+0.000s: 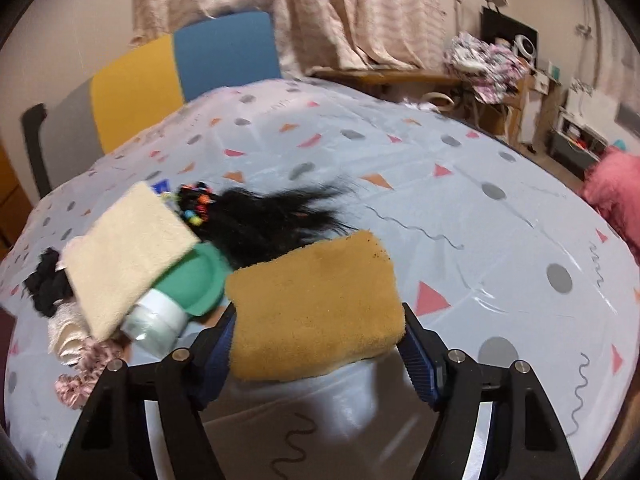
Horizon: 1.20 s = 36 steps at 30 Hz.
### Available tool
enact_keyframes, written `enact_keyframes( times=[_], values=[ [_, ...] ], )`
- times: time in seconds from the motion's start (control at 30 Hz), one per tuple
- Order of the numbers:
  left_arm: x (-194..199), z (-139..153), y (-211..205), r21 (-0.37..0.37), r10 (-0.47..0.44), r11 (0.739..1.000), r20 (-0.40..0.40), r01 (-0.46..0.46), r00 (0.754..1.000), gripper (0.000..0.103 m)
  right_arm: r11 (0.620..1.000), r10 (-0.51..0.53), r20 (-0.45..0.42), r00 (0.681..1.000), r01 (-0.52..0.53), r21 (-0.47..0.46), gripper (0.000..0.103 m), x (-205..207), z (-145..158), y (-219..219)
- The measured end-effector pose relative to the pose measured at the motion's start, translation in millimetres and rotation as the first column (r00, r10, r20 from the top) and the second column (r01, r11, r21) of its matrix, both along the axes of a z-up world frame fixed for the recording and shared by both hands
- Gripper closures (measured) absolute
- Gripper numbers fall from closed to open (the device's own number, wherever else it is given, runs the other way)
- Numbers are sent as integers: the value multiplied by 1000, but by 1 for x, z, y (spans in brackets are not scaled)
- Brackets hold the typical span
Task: Organize rigid objects
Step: 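Grasp the tan sponge with the right gripper while the left moves toward the black scrunchie, then grasp the black scrunchie with the left gripper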
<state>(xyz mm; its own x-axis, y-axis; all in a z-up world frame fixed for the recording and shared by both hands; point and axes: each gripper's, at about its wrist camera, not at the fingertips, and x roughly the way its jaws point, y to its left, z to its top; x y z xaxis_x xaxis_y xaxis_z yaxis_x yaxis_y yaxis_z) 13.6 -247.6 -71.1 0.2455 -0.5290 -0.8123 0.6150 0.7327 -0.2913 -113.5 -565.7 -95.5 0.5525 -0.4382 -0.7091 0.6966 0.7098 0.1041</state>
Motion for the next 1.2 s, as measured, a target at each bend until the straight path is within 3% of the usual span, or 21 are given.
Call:
enact_keyframes(
  times=[0.17,0.53,0.73,0.87,1.1,1.2],
  values=[
    [16,5,-31,-30,11,999,7,-11,1000,0,995,61,45,997,-57,-82,29,-1,7,22],
    [57,6,-126,61,-15,998,130,7,991,2,989,70,48,996,-63,-136,29,-1,5,32],
    [76,-3,-159,134,-22,991,180,-3,984,28,991,65,47,997,-59,-119,29,-1,1,28],
    [79,-13,-163,136,-45,991,165,22,985,57,993,61,50,997,-56,-106,29,-2,-1,25],
    [76,-7,-133,15,-8,1000,144,6,990,76,994,57,51,997,-52,-101,29,-1,-3,24],
    [72,-3,-120,-17,7,1000,147,-5,989,79,993,56,45,997,-51,-106,29,-1,-4,24]
  ],
)
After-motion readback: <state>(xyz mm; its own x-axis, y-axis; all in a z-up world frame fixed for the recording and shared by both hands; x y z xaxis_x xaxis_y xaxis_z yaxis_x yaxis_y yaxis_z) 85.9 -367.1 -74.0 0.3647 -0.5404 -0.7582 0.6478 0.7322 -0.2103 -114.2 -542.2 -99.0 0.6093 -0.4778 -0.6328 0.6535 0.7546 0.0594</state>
